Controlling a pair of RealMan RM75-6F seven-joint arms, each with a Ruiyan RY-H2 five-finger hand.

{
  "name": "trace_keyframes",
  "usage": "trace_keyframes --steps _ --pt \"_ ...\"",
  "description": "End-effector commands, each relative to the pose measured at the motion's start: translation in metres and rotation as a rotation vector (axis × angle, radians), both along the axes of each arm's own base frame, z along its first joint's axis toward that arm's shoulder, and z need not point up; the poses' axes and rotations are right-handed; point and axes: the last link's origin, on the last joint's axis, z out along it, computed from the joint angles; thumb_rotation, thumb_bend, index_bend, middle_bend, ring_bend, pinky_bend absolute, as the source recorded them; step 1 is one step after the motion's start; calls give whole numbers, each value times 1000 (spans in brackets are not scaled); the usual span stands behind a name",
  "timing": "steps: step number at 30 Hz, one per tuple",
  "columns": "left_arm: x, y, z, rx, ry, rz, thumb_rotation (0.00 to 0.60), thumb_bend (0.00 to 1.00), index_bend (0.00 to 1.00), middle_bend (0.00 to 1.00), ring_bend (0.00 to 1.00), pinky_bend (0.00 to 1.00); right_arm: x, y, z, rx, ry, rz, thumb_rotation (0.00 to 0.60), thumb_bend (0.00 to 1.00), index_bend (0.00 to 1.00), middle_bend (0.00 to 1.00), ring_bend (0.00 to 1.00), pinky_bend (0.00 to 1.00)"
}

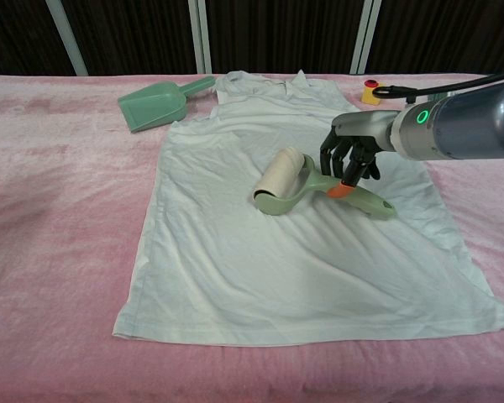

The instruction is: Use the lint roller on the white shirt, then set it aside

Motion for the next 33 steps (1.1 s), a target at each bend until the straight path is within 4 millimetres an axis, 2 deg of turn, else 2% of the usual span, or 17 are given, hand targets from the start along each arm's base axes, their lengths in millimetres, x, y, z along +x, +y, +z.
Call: trace_keyframes --steps 1,5,11,16,23,33 --pt "0 0 0 0 -2 2 600 413 198 84 0 14 11 -4 -8 -15 -15 6 600 712 763 679 715 649" --pt "0 0 1 -1 -3 1 600 413 198 84 0 14 15 -6 -12 -29 -17 3 600 712 763 679 715 649" --pt "-1 -1 3 2 -6 1 600 413 198 84 0 14 2 -2 -3 -36 62 12 600 713 763 679 715 649" --pt "-1 -1 3 3 -4 0 600 413 198 84 0 14 -16 6 17 -33 133 3 600 714 763 679 715 649" --pt "0 0 1 0 -1 0 600 413 197 84 0 14 -50 22 54 -15 250 -47 600 719 763 679 715 649" --pt "2 -1 -2 -3 6 -2 600 413 197 84 0 14 -86 33 94 -35 310 -132 600 723 763 679 715 649"
